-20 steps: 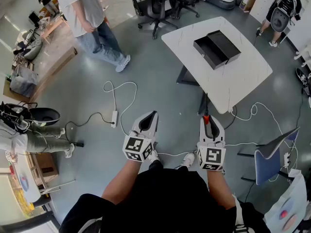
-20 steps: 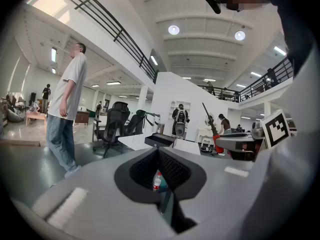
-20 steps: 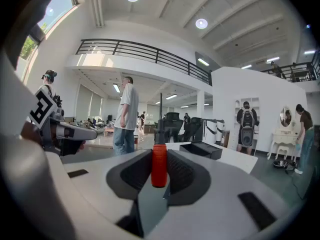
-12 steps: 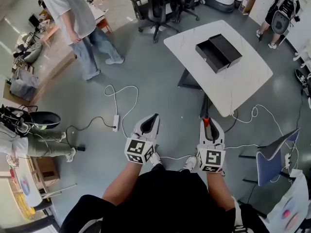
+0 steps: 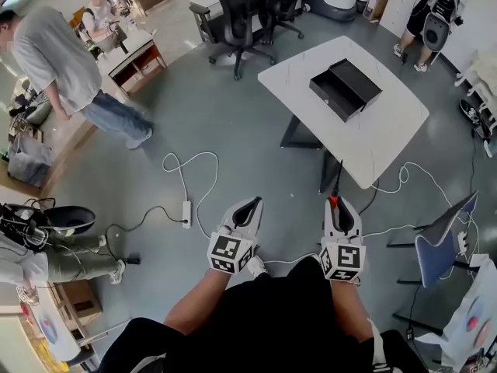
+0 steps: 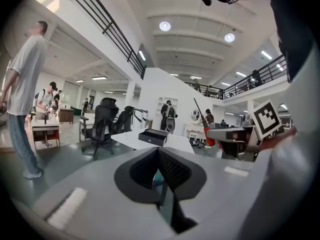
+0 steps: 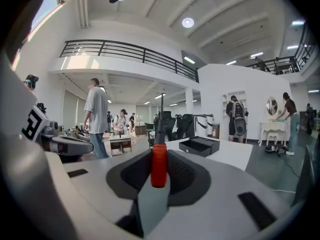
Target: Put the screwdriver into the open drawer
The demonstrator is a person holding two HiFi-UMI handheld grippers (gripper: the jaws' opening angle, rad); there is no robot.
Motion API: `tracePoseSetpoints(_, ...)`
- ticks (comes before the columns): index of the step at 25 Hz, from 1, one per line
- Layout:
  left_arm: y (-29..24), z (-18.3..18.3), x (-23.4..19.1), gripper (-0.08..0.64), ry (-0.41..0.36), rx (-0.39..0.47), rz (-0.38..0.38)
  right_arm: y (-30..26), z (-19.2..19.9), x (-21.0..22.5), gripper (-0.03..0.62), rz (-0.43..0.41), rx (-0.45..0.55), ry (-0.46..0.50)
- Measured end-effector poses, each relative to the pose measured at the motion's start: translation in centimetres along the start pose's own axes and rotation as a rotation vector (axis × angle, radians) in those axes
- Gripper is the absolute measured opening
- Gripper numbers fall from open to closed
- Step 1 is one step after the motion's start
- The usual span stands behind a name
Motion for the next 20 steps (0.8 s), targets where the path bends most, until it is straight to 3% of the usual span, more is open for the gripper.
tracePoseSetpoints(8,-1.3,-0.8,-2.4,0.008,-0.002,-0.003,-0.001,-1.6,0.2,-0.4,0.097,-0.008,-0.019,-0.011)
tracePoseSetpoints(12,-3.5,-1.6,-4.4,0.008,-0.008,-0.011,-0.019,-5.1,-0.2,0.6,0.097,-0.023,-0.031,-0.055)
tracePoseSetpoints(20,-10.0,-4.3,-7.7,0.008,-0.039,-0.013,-0.027,-12.2,-1.8,3.9,0.097,-0.046,-0.007,-0.049)
Point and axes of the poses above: the fingertips, and each gripper's own axes: y backward along the fingers, x to its right, z out of its underside, the point moved 7 cm from there along y, backward along the fingers, and after that the axes turned 14 degrees about z, right-handed, at the moved point
